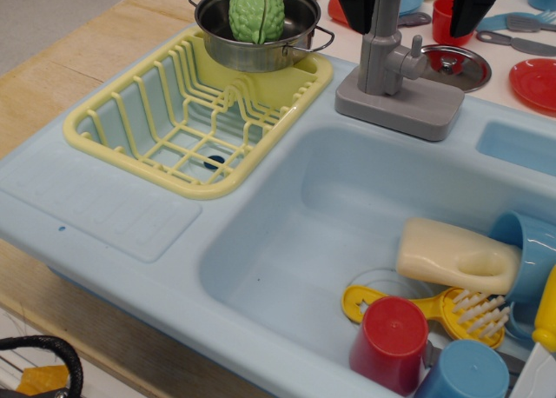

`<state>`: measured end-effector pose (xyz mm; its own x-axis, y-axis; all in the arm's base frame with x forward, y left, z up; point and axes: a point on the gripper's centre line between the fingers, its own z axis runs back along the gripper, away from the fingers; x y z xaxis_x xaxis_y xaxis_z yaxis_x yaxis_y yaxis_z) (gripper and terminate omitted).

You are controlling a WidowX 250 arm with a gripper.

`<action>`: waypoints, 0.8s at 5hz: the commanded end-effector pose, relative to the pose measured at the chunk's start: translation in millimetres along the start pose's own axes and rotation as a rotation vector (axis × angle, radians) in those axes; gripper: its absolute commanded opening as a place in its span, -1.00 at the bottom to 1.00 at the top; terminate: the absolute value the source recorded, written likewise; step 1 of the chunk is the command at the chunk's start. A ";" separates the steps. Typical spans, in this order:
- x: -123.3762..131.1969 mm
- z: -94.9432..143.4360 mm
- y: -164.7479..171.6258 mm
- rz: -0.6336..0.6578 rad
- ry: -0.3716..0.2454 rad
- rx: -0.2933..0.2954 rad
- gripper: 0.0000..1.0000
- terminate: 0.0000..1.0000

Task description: Turn lever vertical to front

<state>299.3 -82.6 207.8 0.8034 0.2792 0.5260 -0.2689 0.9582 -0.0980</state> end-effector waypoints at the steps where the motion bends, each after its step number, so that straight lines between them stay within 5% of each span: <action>1: 0.0 0.0 0.0 0.000 0.000 0.000 1.00 -1.00; 4: 14.4 -13.0 -9.9 -0.096 -0.005 -0.046 1.00 -1.00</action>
<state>317.7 -87.6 189.9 0.8456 0.1755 0.5041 -0.1650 0.9841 -0.0659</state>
